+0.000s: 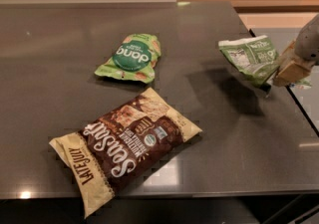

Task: Pick green jalapeno chip bag

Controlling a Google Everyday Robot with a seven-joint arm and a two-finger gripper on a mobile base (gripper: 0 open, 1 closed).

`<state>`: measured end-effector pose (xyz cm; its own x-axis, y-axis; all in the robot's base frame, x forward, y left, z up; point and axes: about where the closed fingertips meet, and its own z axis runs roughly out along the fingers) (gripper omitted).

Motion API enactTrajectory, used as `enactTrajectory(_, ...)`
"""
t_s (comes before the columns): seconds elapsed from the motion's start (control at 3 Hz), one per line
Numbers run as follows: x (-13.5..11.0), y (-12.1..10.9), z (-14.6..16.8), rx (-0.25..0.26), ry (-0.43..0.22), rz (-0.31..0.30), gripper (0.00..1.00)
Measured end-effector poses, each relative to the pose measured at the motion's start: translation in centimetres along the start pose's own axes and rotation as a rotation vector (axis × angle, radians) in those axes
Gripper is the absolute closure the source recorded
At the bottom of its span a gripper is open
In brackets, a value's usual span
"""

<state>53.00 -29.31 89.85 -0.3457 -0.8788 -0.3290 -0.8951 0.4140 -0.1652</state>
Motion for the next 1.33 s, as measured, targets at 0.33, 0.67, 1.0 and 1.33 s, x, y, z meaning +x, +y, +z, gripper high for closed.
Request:
enactTrajectory(0.33,-2.7,0.2,-3.8,0.005,-0.092,0.008,1.00)
enactTrajectory(0.67,-5.1,0.2,-6.8,0.009,-0.157,0.002,1.00)
enactTrajectory(1.0,-7.1,0.1,-9.4,0.029,-0.207,-0.014,1.00)
enactTrajectory(1.33,-7.1,0.1,-9.4,0.029,-0.207,-0.014,1.00)
